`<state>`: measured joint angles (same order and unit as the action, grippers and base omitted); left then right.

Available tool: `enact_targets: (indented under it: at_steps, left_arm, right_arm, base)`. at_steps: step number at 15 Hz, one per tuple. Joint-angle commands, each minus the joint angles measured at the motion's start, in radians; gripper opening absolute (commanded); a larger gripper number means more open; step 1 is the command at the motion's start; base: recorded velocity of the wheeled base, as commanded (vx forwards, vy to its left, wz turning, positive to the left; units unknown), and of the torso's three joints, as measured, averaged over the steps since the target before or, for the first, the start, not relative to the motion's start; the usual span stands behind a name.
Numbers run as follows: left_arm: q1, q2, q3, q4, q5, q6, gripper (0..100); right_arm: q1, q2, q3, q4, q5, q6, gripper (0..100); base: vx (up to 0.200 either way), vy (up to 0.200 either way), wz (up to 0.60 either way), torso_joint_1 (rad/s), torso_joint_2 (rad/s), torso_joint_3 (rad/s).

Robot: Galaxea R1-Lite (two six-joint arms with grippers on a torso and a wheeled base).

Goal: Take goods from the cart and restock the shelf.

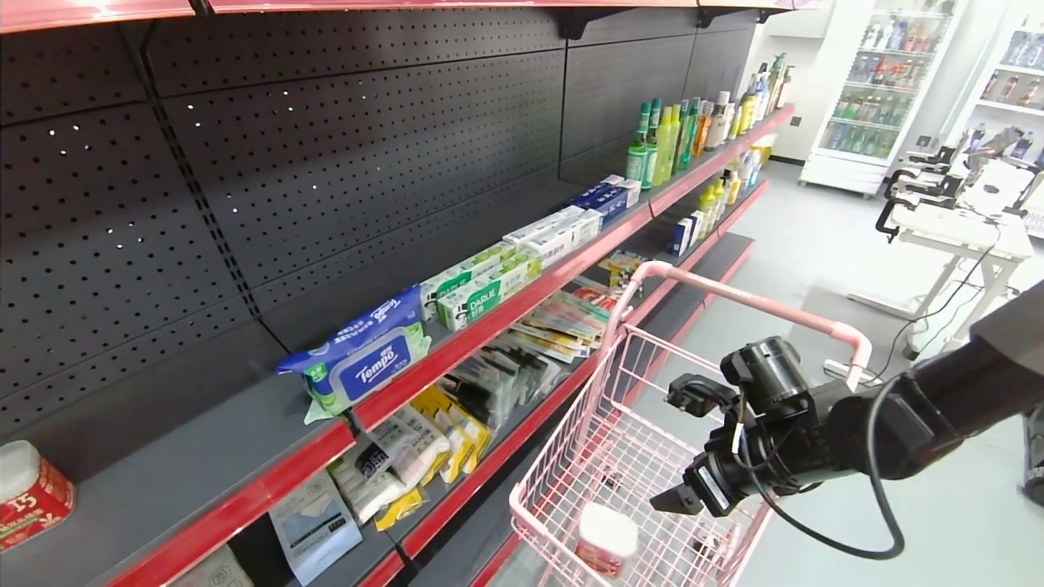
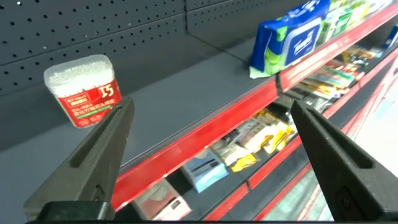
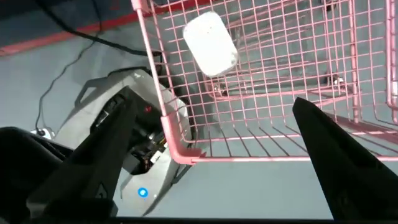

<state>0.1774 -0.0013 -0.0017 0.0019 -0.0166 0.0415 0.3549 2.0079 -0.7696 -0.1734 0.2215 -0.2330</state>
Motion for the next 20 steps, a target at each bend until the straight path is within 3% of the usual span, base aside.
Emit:
enact_targets:
  at_steps: [1, 3, 10, 20]
  left_arm:
    - [0.0, 0.001, 0.0, 0.0, 0.0, 0.001, 100]
    - [0.0, 0.001, 0.0, 0.001, -0.002, -0.038, 100]
    - [0.0, 0.001, 0.0, 0.001, -0.002, -0.04, 100]
    - [0.0, 0.001, 0.0, 0.003, -0.002, -0.04, 100]
  right_arm:
    - [0.004, 0.091, -0.011, -0.006, 0.001, -0.022, 100]
    - [0.013, 0.124, -0.019, -0.006, 0.001, -0.04, 100]
    - [0.038, 0.218, -0.053, -0.112, -0.004, -0.111, 100]
    - [0.055, 0.255, -0.086, -0.115, 0.03, -0.229, 100]
  base:
    - [0.0, 0.0, 0.0, -0.105, 0.23, 0.129]
    - [0.0, 0.0, 0.0, -0.11, 0.26, 0.132]
    - [0.0, 0.0, 0.0, -0.147, 0.33, 0.178]
    - [0.0, 0.0, 0.0, -0.149, 0.35, 0.197]
